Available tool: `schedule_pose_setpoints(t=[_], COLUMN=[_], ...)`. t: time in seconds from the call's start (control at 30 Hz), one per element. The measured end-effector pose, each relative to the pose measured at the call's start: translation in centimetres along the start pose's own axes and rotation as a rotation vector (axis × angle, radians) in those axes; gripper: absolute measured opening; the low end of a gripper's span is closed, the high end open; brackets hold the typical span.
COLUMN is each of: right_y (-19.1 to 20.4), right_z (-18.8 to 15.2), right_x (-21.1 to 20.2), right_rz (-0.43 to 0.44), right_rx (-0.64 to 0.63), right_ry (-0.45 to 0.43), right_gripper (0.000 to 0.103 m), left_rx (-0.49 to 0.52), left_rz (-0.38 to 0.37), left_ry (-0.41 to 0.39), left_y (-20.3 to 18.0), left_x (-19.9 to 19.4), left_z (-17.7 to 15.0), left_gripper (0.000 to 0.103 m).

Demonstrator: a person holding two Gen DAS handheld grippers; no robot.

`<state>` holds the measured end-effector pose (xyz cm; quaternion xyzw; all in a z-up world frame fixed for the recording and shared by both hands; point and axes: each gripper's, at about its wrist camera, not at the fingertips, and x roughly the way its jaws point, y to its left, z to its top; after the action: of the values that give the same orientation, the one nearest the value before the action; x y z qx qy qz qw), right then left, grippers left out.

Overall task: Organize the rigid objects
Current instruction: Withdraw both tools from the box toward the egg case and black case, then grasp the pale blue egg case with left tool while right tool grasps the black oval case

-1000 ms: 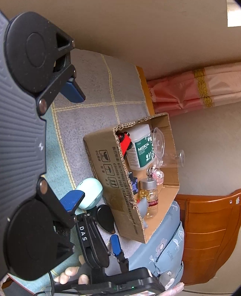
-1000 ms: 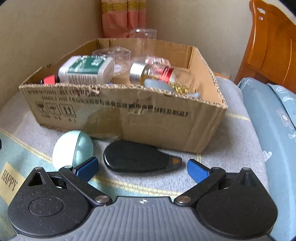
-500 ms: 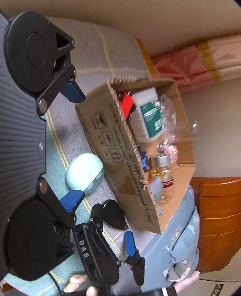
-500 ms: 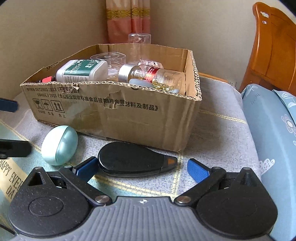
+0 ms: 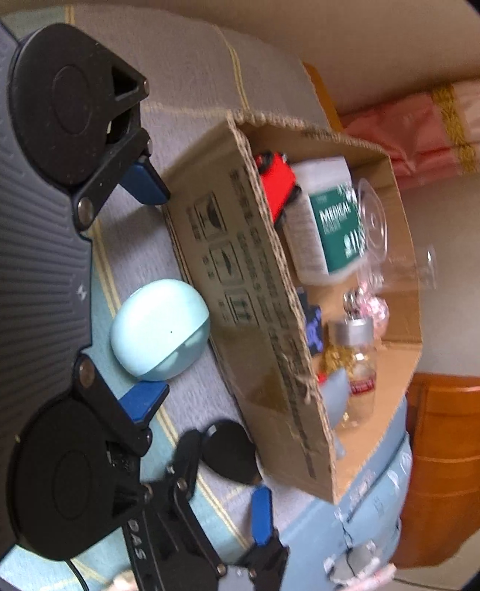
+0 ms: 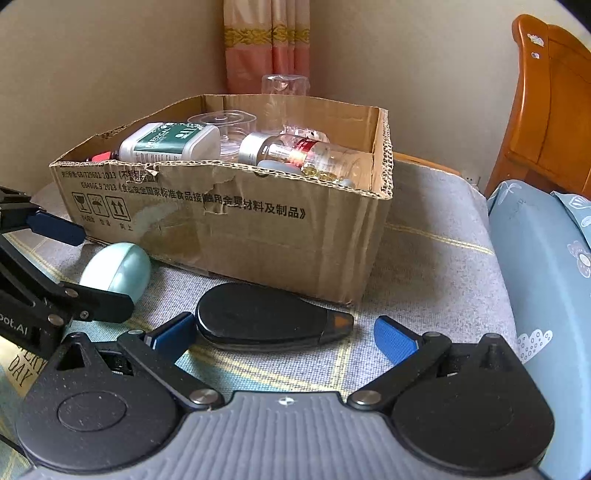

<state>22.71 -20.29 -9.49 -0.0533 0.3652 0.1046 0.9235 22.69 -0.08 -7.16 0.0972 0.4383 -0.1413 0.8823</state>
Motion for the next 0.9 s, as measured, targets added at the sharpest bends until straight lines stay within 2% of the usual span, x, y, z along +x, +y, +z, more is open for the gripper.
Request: schedule_pose_setpoints(t=[0.23, 0.4, 0.53, 0.6, 0.77, 0.9], right_y=[0.0, 0.1, 0.1, 0.1, 0.1, -0.1], right_z=[0.0, 0.2, 0.2, 0.2, 0.0, -0.3], right_x=[-0.1, -0.1, -0.2, -0.2, -0.3, -0.5], right_rz=[0.001, 0.005, 0.002, 0.000, 0.006, 0.013], right_rx=[-0.002, -0.005, -0.003, -0.001, -0.007, -0.012], right_ry=[0.000, 0.004, 0.004, 0.003, -0.002, -0.014], right_gripper=[0.103, 0.103, 0.103, 0.103, 0.103, 0.103], left_rx=[0.002, -0.031, -0.024, -0.030, -0.120, -0.157], left_rz=[0.090, 0.130, 0.158, 0.147, 0.045, 0.028], left_ry=[-0.003, -0.026, -0.039, -0.040, -0.035, -0.043], left_y=[0.6, 1.4, 1.8, 1.7, 0.8, 0.0], left_x=[-3.4, -7.3, -9.0, -8.5, -4.3, -1.7], left_z=[-0.1, -0.9, -1.4, -1.5, -1.8, -1.9], left_gripper=[0.100, 0.100, 0.100, 0.100, 0.100, 0.099])
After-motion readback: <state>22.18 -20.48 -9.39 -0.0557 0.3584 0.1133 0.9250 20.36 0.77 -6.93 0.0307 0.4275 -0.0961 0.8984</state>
